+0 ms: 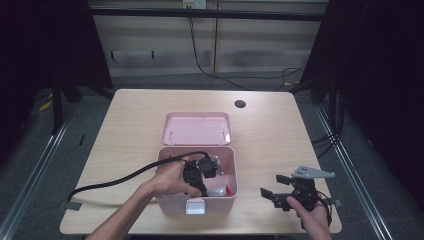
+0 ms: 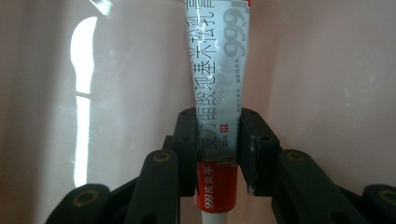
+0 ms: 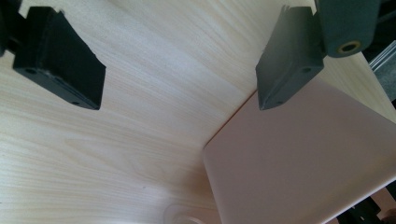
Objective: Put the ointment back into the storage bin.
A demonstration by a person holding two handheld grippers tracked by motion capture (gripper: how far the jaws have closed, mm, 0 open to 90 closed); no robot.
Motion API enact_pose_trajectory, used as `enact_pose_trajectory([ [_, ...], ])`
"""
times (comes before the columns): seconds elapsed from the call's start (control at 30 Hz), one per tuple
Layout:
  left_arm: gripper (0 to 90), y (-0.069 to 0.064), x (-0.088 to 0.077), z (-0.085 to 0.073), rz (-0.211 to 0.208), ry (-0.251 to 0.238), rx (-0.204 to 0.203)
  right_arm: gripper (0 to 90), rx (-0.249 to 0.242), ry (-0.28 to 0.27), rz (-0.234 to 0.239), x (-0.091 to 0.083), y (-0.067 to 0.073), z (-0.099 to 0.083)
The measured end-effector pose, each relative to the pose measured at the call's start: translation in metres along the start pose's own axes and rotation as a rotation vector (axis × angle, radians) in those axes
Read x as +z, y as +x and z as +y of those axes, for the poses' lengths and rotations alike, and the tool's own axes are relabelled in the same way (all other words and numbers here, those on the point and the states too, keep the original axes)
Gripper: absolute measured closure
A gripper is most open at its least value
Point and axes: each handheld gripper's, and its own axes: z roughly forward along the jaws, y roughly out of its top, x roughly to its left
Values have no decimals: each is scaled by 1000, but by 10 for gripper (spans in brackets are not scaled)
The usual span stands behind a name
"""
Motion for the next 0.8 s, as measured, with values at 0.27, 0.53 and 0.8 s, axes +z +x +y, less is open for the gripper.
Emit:
enact_pose_trajectory([
  [0.27,702,1,6,1,-32,-4,8,151,-1,1,2,-1,1,0],
  [0.53,702,5,14,1,-62,3,5,150,-2,7,1,0,1,0],
  [0.8,701,9,20,2,-102,23,-2,150,0,13,2,0,1,-1],
])
